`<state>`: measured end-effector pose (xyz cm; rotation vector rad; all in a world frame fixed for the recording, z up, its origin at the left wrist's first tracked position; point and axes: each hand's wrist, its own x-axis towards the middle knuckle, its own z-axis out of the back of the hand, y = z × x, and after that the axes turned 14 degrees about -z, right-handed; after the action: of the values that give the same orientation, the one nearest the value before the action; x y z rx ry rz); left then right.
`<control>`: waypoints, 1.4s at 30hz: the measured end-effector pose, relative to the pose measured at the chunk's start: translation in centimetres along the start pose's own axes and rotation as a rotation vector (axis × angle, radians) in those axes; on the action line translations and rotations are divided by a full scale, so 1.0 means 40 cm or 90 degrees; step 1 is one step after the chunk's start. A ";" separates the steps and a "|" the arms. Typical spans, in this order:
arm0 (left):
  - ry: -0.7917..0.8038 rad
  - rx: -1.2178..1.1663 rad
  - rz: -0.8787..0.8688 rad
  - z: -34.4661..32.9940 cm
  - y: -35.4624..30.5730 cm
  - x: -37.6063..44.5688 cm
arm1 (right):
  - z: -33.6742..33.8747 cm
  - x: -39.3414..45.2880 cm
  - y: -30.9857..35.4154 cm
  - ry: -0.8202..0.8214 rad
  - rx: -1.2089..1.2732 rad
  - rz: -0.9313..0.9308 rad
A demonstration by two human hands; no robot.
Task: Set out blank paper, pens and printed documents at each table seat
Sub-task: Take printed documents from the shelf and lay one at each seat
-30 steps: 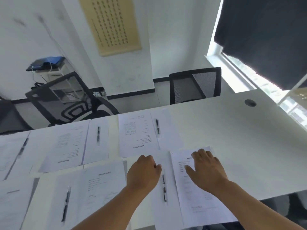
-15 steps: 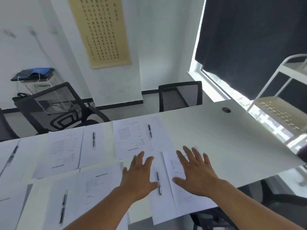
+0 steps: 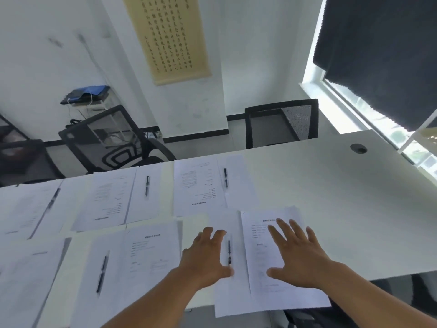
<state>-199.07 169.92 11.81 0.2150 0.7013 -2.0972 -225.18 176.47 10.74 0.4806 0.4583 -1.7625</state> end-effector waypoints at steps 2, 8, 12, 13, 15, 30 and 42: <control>0.018 0.016 0.024 -0.022 0.003 0.019 | -0.021 0.037 -0.008 0.030 -0.010 0.020; 0.093 0.048 0.041 -0.128 0.016 0.056 | -0.094 0.118 -0.017 0.080 -0.014 0.062; 0.123 0.086 0.019 -0.166 0.038 0.095 | -0.130 0.163 -0.017 0.095 -0.023 0.079; 0.131 0.096 0.011 -0.168 0.045 0.109 | -0.136 0.177 -0.018 0.095 -0.027 0.083; 0.138 0.113 0.004 -0.182 0.062 0.134 | -0.151 0.200 -0.021 0.091 -0.033 0.089; 0.173 0.173 -0.058 -0.260 0.100 0.185 | -0.228 0.274 -0.005 0.069 -0.128 0.187; 0.181 0.162 -0.066 -0.254 0.100 0.190 | -0.231 0.301 -0.044 0.049 -0.157 0.232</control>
<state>-201.41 168.46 -1.19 0.6397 0.6178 -2.2790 -228.84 172.12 -3.45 0.4266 0.5942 -1.3215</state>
